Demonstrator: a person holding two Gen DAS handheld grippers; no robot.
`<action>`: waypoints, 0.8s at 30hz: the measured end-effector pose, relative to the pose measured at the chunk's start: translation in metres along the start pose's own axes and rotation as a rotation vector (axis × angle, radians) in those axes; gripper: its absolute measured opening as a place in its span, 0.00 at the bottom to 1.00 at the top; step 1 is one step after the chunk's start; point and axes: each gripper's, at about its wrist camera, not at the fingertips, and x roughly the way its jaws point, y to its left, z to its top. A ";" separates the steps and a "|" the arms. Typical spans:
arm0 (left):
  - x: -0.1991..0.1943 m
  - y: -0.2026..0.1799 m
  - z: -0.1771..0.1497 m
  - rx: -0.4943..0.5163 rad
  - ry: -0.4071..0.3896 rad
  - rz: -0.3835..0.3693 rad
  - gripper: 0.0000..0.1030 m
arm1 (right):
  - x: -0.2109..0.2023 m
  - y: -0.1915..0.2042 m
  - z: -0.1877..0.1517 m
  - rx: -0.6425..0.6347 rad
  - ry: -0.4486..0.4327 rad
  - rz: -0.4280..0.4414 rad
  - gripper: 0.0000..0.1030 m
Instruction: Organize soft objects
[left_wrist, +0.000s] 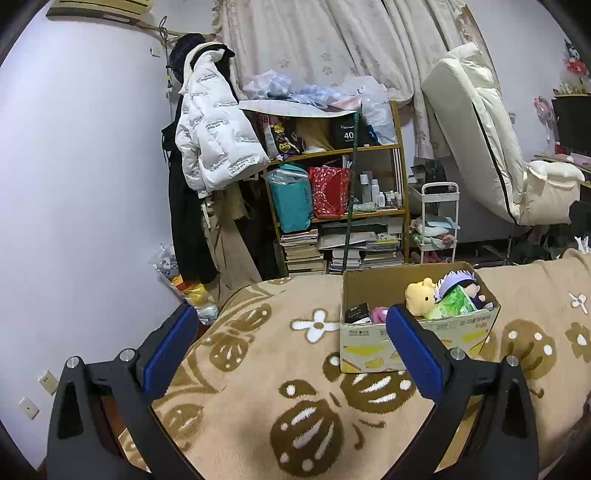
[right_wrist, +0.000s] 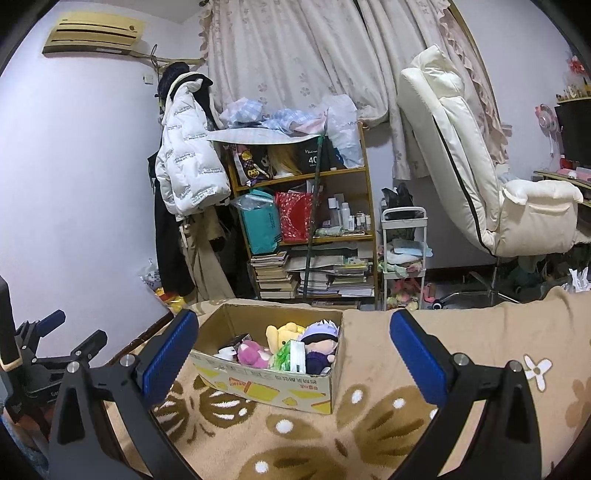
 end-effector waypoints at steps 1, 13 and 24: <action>0.000 -0.001 0.000 0.000 0.002 -0.002 0.97 | 0.001 0.000 0.000 0.000 0.001 0.000 1.00; 0.000 0.003 -0.002 -0.025 -0.005 0.018 0.97 | 0.004 -0.003 -0.001 0.008 0.018 0.003 1.00; 0.000 0.002 -0.002 -0.025 -0.007 0.014 0.97 | 0.004 -0.004 -0.002 0.004 0.021 -0.002 1.00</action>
